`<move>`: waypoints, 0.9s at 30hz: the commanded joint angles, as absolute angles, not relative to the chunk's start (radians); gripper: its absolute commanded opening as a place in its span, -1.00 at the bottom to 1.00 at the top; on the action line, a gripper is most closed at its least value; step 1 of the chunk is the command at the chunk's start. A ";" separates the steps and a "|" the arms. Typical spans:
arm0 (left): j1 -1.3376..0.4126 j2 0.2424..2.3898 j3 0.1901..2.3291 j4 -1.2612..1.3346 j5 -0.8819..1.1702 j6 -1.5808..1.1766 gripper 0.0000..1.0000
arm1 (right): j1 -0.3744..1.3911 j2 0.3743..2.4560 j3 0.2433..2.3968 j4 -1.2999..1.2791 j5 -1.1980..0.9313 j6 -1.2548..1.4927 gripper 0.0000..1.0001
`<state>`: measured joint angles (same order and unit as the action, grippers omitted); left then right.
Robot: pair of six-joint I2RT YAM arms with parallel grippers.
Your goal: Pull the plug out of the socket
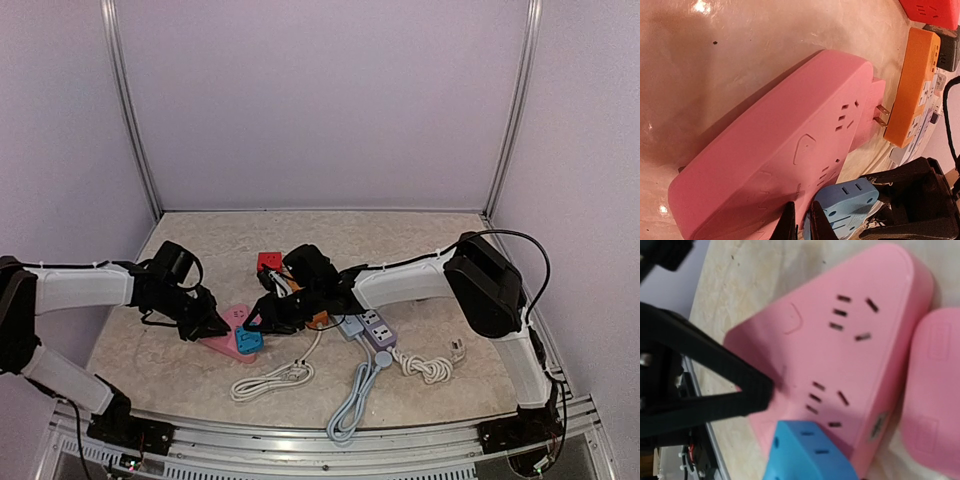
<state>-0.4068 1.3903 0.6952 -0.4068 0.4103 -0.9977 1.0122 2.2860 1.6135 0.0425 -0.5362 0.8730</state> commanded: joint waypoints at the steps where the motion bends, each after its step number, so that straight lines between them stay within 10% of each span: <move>1: -0.413 1.422 0.672 -0.435 0.380 -0.999 -0.79 | 1.014 2.260 1.649 0.023 -0.531 0.862 -0.09; 27: -0.413 1.446 0.655 -0.384 0.396 -0.998 -0.79 | 1.032 2.321 1.637 0.039 -0.543 0.895 -0.20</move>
